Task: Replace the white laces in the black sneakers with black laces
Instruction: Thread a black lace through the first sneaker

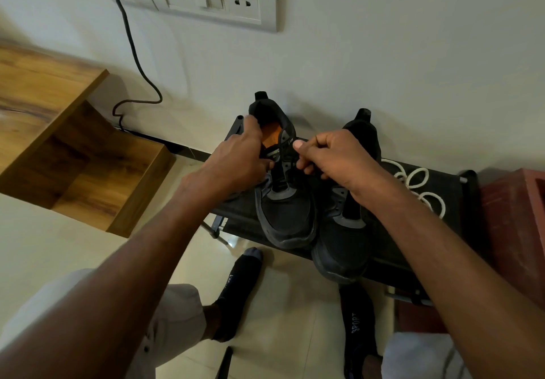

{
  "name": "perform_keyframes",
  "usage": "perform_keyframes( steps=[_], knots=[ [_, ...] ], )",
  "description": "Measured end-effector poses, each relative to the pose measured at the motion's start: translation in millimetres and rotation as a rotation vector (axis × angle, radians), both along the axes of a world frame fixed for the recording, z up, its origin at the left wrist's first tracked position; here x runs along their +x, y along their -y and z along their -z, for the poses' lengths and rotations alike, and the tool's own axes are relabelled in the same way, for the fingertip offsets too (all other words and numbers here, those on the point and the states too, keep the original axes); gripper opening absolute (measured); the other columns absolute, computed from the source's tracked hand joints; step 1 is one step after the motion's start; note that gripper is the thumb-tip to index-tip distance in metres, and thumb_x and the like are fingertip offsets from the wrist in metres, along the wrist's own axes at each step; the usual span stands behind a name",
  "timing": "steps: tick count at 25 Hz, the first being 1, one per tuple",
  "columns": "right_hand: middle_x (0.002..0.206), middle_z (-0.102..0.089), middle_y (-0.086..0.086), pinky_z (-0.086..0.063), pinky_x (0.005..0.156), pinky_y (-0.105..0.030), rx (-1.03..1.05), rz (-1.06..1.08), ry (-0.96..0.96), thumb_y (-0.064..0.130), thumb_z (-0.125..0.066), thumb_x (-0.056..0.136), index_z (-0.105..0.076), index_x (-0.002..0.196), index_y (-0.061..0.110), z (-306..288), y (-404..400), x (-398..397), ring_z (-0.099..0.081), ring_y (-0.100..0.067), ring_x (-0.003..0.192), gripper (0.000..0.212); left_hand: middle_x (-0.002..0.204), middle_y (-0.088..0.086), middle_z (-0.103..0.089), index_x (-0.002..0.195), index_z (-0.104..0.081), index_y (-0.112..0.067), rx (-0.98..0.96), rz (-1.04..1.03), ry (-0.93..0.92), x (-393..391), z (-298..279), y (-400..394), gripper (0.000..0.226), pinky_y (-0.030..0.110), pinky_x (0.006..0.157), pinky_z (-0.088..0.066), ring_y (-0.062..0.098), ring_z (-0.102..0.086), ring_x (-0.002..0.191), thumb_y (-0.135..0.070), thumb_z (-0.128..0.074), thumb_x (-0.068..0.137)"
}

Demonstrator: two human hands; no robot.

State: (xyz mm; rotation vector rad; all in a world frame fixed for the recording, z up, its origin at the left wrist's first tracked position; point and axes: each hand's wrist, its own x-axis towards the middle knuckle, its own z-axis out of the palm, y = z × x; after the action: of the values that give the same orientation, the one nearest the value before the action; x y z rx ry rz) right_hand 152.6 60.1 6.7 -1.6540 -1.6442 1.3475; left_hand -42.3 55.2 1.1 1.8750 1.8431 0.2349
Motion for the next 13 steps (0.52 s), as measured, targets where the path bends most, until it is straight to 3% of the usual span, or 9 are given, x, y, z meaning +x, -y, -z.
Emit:
perform_keyframes(
  steps=[3,5,6,9,10,13],
  knots=[
    [0.084,-0.079,0.001,-0.049,0.071,-0.018,0.049,0.070,-0.130,0.043,-0.070,0.098,-0.077,0.090,0.007,-9.3,-1.6,1.3,-0.071,-0.003,0.074,0.038,0.095,0.001,-0.060,0.118,-0.048,-0.016,-0.217,0.015,-0.007,-1.5,-3.6,0.7,0.048,0.035,0.073,-0.045,0.025,-0.062,0.092,-0.040,-0.078,0.089],
    [0.086,-0.080,-0.001,-0.053,0.077,-0.026,0.026,0.068,-0.179,0.043,-0.070,0.098,-0.075,0.096,0.004,-13.2,-2.5,4.2,-0.074,-0.008,0.078,0.039,0.093,-0.002,-0.060,0.107,-0.060,-0.019,-0.403,0.107,-0.087,-0.4,-2.6,6.2,0.033,0.035,0.083,-0.049,0.023,-0.062,0.101,-0.037,-0.078,0.088],
    [0.088,-0.079,0.000,-0.054,0.078,-0.030,0.029,0.020,-0.109,0.044,-0.070,0.098,-0.075,0.096,0.008,-11.6,-2.2,4.6,-0.076,-0.011,0.082,0.036,0.096,-0.001,-0.061,0.109,-0.062,-0.017,-0.435,0.129,-0.136,0.0,-1.5,8.6,0.033,0.035,0.086,-0.049,0.023,-0.062,0.104,-0.035,-0.078,0.088],
    [0.089,-0.072,-0.003,-0.054,0.075,-0.036,0.055,-0.252,0.320,0.045,-0.062,0.102,-0.067,0.092,0.016,-4.3,6.4,-0.1,-0.072,-0.020,0.086,0.031,0.108,0.004,-0.066,0.111,-0.065,-0.016,-0.334,0.160,-0.198,2.1,-0.9,8.6,0.028,0.031,0.079,-0.045,0.021,-0.061,0.102,-0.032,-0.076,0.091],
    [0.087,-0.070,-0.005,-0.053,0.072,-0.035,0.032,-0.275,0.361,0.042,-0.059,0.105,-0.062,0.090,0.014,-2.4,8.8,-2.6,-0.073,-0.023,0.083,0.031,0.108,0.004,-0.066,0.109,-0.065,-0.016,-0.303,0.167,-0.178,2.6,-1.2,7.3,0.022,0.030,0.077,-0.042,0.020,-0.060,0.100,-0.029,-0.074,0.093],
    [0.094,-0.068,-0.007,-0.058,0.069,-0.029,-0.119,-0.110,0.150,0.031,-0.056,0.108,-0.055,0.091,0.013,-5.1,11.4,-5.8,-0.075,-0.025,0.081,0.025,0.099,0.003,-0.063,0.106,-0.065,-0.012,-0.246,0.122,-0.116,-1.1,-4.8,5.0,0.015,0.030,0.069,-0.040,0.020,-0.058,0.094,-0.024,-0.068,0.098]
  ],
)
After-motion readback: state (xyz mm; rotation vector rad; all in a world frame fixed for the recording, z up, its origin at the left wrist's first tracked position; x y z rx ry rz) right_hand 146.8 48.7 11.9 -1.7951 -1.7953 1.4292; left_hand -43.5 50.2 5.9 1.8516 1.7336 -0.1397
